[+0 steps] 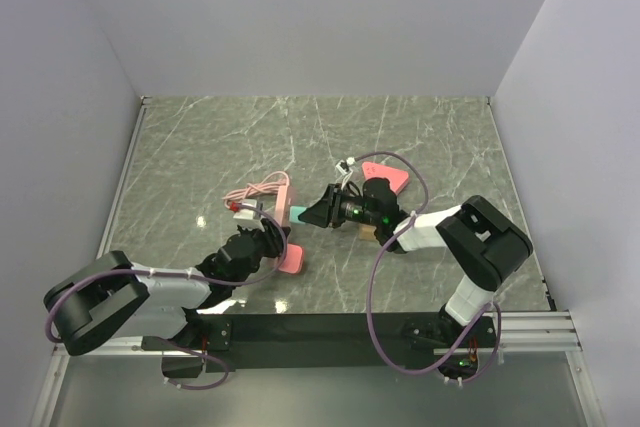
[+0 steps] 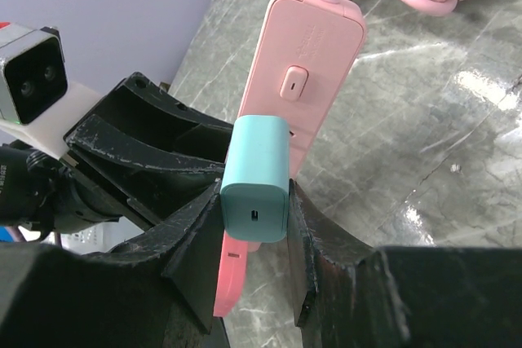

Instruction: Insert the plug

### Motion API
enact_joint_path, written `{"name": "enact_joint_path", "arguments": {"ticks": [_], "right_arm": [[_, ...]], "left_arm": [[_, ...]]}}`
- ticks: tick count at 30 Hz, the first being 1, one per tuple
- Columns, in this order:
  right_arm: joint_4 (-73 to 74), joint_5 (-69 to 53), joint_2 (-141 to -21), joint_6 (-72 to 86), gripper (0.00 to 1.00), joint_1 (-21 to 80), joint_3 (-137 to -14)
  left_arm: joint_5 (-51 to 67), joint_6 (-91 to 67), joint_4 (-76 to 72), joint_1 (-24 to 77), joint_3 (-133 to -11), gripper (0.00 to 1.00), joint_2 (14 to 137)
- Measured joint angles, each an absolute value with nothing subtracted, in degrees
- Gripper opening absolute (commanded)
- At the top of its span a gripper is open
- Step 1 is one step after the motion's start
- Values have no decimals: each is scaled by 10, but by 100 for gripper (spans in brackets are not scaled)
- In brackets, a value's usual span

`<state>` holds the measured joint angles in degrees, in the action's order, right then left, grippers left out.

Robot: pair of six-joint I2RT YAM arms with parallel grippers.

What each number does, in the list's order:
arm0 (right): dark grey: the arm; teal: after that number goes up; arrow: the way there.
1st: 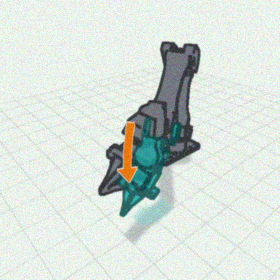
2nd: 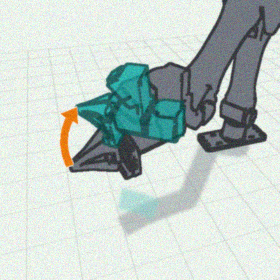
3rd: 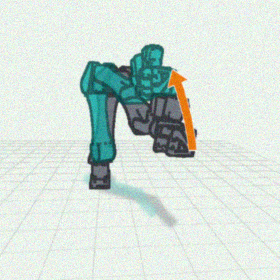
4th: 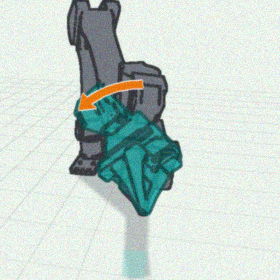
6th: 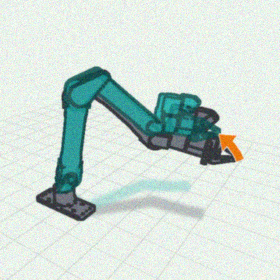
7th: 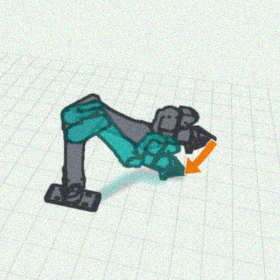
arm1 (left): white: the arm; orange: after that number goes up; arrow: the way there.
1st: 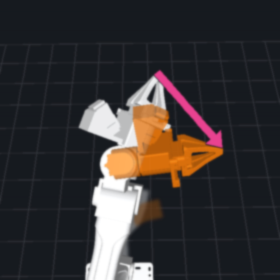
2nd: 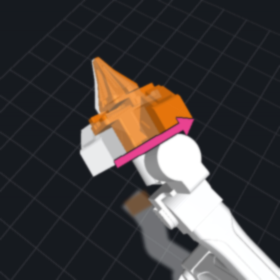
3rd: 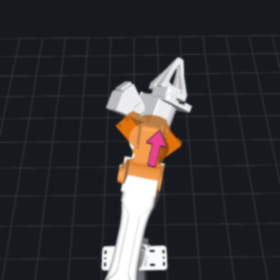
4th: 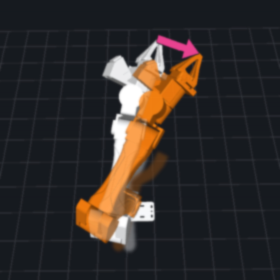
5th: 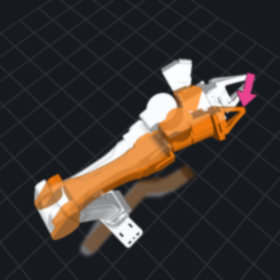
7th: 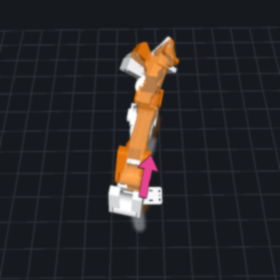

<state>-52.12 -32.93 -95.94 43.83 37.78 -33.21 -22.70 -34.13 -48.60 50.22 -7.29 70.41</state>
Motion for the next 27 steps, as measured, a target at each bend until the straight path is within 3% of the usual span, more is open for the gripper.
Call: {"name": "enact_joint_path", "arguments": {"ticks": [27], "right_arm": [[-518, -331, -977, 440, 0, 394, -354]], "left_arm": [[-249, -326, -486, 502, -56, 1, 675]]}}
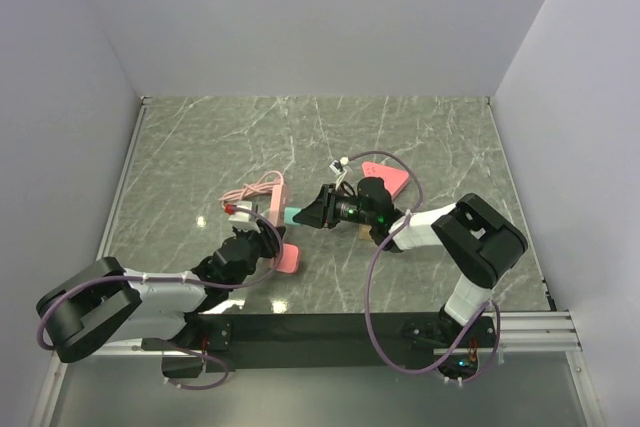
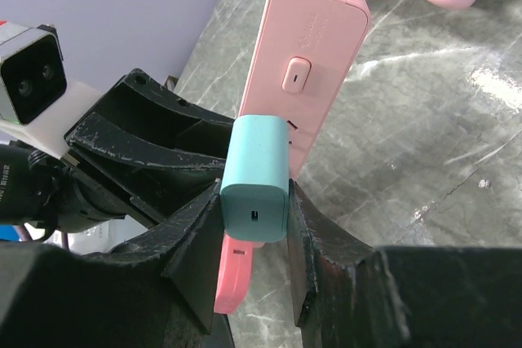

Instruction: Insert the plug

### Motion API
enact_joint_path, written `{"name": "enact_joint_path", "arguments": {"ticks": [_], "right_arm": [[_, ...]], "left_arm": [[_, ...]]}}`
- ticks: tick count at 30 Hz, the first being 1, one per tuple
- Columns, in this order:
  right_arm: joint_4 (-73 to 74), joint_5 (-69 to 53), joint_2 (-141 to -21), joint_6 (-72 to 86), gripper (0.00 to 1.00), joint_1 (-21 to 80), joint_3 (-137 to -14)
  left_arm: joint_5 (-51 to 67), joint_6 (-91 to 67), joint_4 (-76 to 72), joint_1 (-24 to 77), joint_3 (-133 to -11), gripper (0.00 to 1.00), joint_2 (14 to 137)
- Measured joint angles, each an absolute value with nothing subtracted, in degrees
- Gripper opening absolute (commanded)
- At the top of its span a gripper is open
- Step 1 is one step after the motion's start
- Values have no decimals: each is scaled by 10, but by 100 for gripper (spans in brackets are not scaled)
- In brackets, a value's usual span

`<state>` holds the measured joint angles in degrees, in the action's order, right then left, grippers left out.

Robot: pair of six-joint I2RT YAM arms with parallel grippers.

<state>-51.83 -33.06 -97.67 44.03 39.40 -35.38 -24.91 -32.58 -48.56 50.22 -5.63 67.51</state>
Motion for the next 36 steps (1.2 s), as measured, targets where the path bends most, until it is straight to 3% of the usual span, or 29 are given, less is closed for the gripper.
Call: {"name": "enact_joint_path", "arguments": {"ticks": [36], "right_arm": [[-553, -351, -1050, 473, 0, 395, -393]], "left_arm": [[-321, -256, -539, 521, -48, 0, 726]]}}
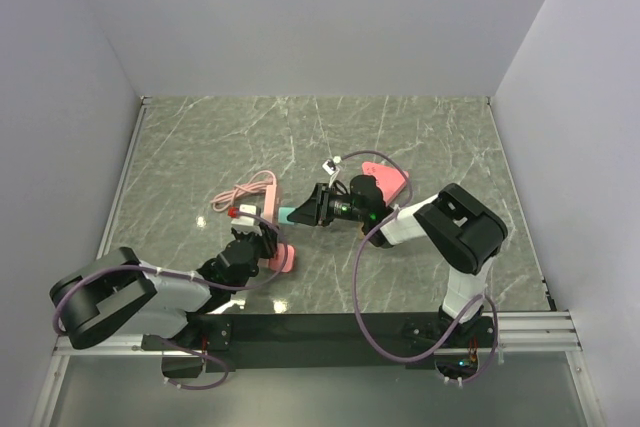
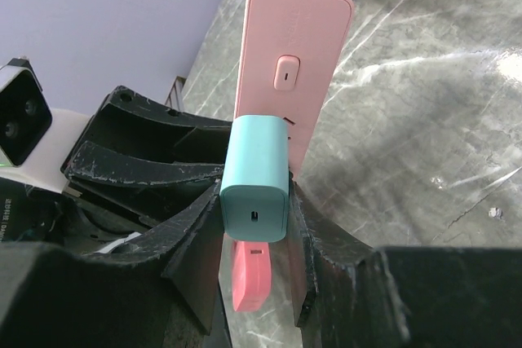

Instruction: Insert the plug

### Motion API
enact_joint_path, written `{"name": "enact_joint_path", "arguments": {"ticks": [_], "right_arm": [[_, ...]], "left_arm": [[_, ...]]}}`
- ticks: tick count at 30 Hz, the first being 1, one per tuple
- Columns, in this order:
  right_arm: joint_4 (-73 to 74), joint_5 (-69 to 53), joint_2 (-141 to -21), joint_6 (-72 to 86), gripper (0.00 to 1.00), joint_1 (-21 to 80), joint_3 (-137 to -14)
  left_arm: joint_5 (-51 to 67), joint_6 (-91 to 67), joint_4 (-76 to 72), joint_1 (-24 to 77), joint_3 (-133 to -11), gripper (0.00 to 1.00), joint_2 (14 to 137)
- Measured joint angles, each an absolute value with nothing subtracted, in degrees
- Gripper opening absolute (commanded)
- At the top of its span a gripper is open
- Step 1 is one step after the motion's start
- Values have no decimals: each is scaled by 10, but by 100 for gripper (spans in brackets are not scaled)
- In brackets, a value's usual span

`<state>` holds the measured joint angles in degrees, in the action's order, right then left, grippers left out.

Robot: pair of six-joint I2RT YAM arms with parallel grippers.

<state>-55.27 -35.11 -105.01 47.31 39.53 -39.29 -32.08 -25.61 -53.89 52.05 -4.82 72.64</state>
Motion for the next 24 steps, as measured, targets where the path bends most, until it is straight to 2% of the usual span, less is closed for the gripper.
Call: {"name": "enact_joint_path", "arguments": {"ticks": [24], "right_arm": [[-545, -357, -1063, 485, 0, 401, -411]], "left_arm": [[-322, -259, -550, 532, -42, 1, 718]]}}
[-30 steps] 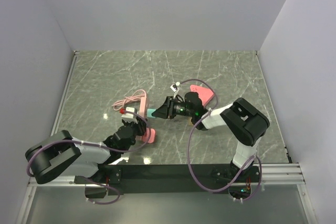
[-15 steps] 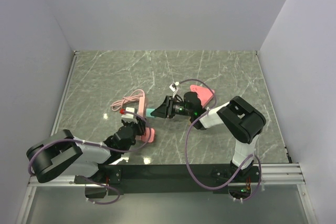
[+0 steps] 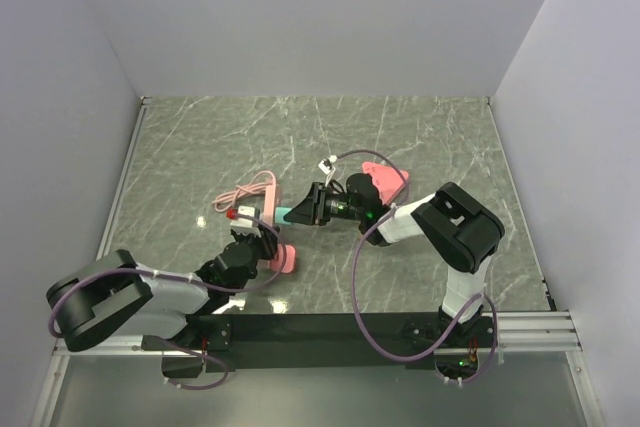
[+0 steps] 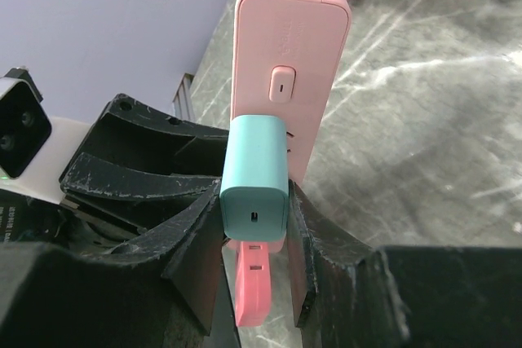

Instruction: Insert the plug

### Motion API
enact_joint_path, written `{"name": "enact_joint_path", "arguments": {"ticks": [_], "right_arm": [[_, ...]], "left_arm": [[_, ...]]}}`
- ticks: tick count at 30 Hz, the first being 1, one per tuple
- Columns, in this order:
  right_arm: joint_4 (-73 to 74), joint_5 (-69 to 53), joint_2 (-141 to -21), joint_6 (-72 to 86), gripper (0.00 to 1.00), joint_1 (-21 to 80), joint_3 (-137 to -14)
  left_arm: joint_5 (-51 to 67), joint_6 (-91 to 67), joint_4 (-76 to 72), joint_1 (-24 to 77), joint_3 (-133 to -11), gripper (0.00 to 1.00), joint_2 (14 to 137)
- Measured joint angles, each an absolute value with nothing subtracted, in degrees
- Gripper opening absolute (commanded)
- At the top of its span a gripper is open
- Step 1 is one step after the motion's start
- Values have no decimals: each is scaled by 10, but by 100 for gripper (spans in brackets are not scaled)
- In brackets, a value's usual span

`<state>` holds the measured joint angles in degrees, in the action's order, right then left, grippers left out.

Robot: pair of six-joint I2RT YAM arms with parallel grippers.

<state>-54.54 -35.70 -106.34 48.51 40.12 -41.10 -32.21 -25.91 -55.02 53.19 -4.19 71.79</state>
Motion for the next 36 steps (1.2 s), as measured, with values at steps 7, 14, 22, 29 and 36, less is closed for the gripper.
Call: {"name": "enact_joint_path", "arguments": {"ticks": [7, 14, 22, 29, 36], "right_arm": [[-543, -361, -1067, 485, 0, 409, -427], [-532, -362, -1075, 484, 0, 410, -437], [-496, -368, -1076, 474, 0, 410, -441], [-493, -373, -1089, 478, 0, 409, -447], [-492, -364, -1089, 481, 0, 406, -447]], "left_arm": [[-331, -257, -547, 532, -29, 1, 684], [-335, -258, -540, 532, -29, 1, 684], [-312, -244, -528, 531, -29, 1, 695], [-309, -252, -529, 529, -29, 1, 707], [-309, -269, -538, 527, -43, 1, 735]]}}
